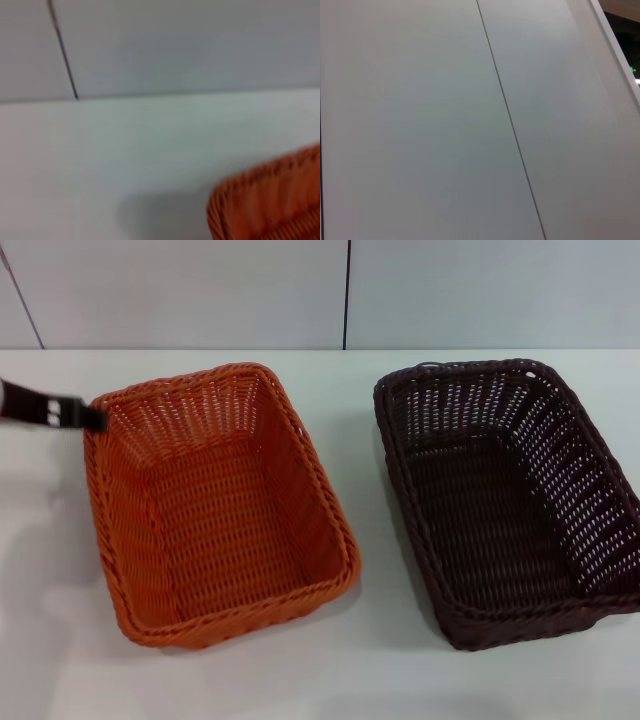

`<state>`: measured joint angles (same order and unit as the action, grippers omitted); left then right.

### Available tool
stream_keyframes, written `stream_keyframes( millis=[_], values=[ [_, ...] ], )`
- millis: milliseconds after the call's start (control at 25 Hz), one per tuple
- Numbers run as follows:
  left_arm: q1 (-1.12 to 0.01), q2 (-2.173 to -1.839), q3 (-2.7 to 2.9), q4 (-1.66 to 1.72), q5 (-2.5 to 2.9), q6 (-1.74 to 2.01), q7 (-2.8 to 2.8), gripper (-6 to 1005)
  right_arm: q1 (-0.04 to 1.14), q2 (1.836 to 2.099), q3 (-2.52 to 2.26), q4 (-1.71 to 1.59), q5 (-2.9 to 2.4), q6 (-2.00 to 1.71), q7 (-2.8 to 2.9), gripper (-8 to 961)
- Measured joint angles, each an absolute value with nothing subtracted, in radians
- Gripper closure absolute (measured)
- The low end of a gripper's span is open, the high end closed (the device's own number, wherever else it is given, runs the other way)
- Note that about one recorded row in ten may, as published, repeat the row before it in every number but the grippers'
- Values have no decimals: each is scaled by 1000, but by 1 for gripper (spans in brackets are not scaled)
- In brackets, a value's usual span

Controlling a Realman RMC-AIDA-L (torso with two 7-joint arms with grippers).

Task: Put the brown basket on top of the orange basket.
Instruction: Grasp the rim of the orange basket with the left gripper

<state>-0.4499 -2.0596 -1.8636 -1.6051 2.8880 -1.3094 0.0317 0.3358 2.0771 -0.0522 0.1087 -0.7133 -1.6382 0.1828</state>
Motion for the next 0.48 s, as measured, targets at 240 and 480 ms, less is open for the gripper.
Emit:
stream_keyframes(
  millis=[240,480],
  values=[
    [-461,-2061,-1812,-1523,2888,-1314,30,269,329,2077,-52,107,-713,-1644,181,219],
    [-466,-2062,-1812,-1469,2889,-1319,27,275,326,2078,-52,107,-713,-1649,179,219]
  ],
)
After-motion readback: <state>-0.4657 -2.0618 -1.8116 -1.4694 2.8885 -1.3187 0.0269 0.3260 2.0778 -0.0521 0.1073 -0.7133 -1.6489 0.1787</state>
